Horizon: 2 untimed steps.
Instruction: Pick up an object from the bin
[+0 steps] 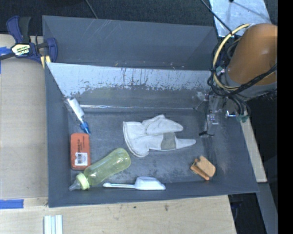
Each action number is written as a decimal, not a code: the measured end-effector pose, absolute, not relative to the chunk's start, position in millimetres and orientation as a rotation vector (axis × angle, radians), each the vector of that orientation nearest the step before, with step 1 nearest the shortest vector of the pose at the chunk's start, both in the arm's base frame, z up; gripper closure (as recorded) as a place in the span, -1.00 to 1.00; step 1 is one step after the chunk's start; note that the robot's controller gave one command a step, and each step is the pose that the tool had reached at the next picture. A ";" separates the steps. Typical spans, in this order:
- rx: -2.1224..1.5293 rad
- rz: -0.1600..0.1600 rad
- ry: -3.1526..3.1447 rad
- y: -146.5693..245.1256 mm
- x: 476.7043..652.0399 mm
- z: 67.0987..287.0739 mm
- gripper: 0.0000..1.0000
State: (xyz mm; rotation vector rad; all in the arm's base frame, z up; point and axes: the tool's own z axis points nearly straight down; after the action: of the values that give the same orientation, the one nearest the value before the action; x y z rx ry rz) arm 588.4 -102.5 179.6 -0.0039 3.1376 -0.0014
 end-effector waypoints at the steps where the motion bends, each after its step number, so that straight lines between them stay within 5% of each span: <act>1: -0.004 -0.001 3.138 -102.5 588.4 179.6 -1.00; 2: -0.027 -0.004 3.131 -69.2 613.5 127.4 -1.00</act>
Offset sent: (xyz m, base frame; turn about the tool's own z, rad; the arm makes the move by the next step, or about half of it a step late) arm 0.0329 0.0519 -0.0819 -0.0268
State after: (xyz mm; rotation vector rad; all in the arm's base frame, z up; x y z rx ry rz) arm 613.5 -69.2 127.4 -0.0269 3.1309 -0.0037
